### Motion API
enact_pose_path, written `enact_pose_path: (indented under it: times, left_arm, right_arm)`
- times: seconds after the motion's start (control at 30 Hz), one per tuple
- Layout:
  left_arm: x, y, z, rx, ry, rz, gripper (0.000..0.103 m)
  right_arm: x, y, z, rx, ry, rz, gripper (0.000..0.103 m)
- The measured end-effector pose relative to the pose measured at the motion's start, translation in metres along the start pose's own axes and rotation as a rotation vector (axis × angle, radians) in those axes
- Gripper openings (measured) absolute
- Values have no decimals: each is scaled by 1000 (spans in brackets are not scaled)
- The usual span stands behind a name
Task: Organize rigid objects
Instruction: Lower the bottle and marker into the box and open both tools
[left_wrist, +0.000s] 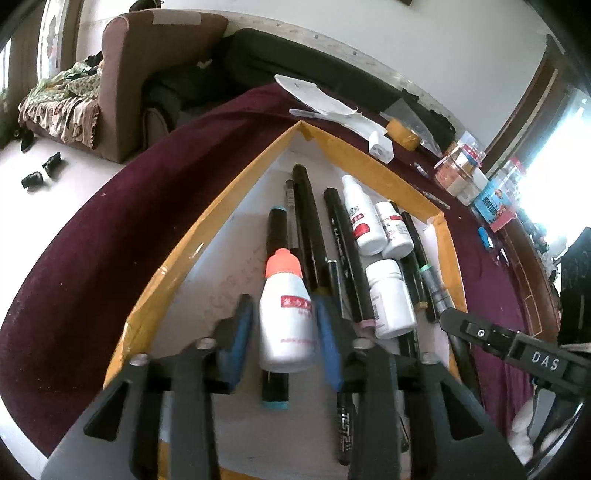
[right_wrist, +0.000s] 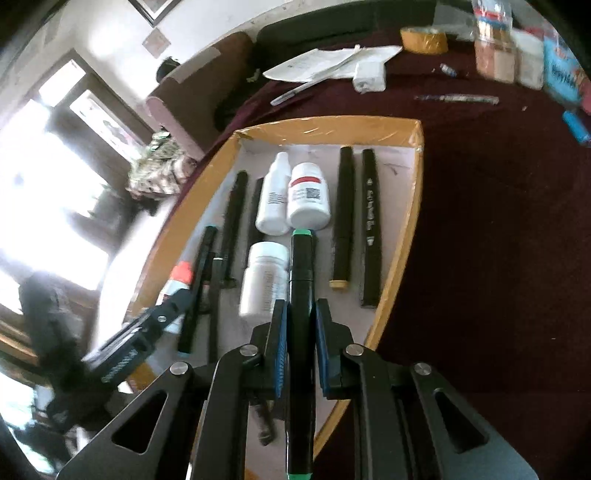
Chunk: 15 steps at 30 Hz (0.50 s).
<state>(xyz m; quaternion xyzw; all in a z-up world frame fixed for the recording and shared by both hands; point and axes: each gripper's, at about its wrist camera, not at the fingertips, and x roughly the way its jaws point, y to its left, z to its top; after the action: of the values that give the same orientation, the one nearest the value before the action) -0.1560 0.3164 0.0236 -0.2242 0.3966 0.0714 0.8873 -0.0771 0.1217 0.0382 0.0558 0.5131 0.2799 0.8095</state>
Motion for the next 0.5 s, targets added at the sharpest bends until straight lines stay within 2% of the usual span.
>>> enact_pose_path:
  times: [0.03, 0.13, 0.2, 0.27, 0.33, 0.37, 0.4, 0.43, 0.5]
  left_arm:
    - [-1, -2, 0, 4, -4, 2, 45]
    - [-7, -11, 0, 33, -31, 34, 54]
    - [-18, -19, -1, 63, -84, 94, 63]
    - [-37, -29, -3, 89, -189, 171, 69]
    - [-63, -40, -6, 93, -327, 264, 91]
    - [-77, -46, -8, 82, -393, 293, 97]
    - [-91, -50, -11, 65, -451, 290, 103]
    - [-97, -51, -12, 49, -472, 280, 103]
    - [-98, -51, -11, 9, -452, 247, 103]
  right_arm:
    - [-1, 1, 1, -4, -5, -13, 17]
    - [-7, 2, 1, -19, -36, -36, 39]
    - [-12, 3, 2, -29, -60, -36, 42]
    - [-22, 4, 1, -48, -96, -43, 42]
    - [-37, 6, -2, -80, -157, -45, 42]
    - [-44, 7, -4, -97, -186, -59, 44]
    - [-49, 9, -6, -113, -213, -78, 49]
    - [-57, 9, -8, -132, -248, -102, 52]
    - [-68, 10, -14, -171, -304, -151, 60]
